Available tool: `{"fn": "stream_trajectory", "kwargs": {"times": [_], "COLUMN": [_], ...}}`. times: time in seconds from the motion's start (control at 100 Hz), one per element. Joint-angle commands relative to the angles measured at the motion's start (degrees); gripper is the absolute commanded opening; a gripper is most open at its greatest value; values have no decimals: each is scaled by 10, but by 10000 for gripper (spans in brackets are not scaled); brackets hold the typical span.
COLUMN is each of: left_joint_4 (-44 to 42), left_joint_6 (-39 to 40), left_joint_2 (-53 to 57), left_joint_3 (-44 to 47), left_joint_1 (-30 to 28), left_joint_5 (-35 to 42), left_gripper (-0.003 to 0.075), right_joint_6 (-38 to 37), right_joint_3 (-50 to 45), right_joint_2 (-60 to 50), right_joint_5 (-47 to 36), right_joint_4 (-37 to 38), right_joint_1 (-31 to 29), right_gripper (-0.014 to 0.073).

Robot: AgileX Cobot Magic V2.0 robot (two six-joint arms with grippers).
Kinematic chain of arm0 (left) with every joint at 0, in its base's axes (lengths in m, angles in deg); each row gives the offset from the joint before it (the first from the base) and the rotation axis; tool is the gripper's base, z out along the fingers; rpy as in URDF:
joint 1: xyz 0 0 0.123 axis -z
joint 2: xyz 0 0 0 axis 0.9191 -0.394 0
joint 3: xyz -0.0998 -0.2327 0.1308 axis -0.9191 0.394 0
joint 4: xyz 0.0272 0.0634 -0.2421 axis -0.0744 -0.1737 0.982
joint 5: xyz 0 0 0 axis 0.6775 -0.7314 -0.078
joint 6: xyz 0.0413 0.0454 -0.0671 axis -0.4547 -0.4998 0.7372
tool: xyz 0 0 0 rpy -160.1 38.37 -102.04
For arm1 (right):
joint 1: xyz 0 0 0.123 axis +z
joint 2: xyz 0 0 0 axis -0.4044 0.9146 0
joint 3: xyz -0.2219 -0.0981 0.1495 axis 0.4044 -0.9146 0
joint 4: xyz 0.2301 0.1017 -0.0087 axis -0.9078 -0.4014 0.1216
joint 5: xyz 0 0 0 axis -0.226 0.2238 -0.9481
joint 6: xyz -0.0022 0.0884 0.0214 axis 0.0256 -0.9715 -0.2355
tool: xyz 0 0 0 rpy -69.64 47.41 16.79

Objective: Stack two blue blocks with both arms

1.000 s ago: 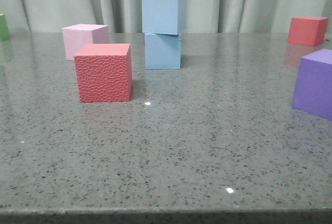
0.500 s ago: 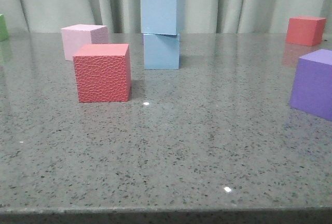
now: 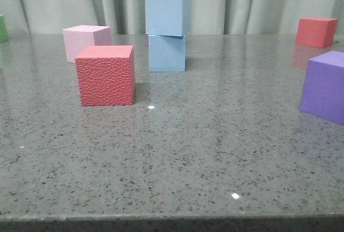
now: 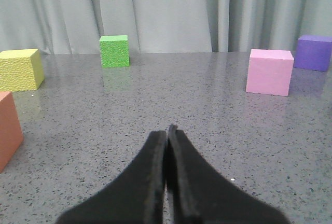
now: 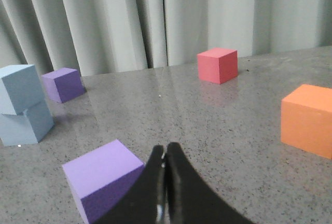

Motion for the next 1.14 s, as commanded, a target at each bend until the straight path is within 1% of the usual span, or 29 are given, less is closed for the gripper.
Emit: {"fn": "stream_trajectory", "kwargs": {"times": [0.0,0.25,0.32,0.36,1.13], "left_joint_4": [5,5,5,5,5], "left_joint_6": [-1,-1,-1,-1,-1], "left_joint_2": [19,19,19,19,19], "left_joint_3": [1,1,1,1,1], "left_joint_1": [-1,-1,-1,-1,-1], "left_joint_5": [47,47,47,47,47], "left_gripper": [-19,-18,-18,-19,-18], "right_joint_6": [16,15,15,16,22], "right_joint_3": [3,-65,-81,-80,-80], "right_joint_2": [5,-37,-37,-37,-37], "right_joint_5": [-51,-64,-79,-65,-65], "right_joint_4": [-6,-14,-14,-9,-8], "right_joint_1": [-6,-6,-6,-6,-6], "right_gripper": [-67,-67,-67,-67,-67]}}
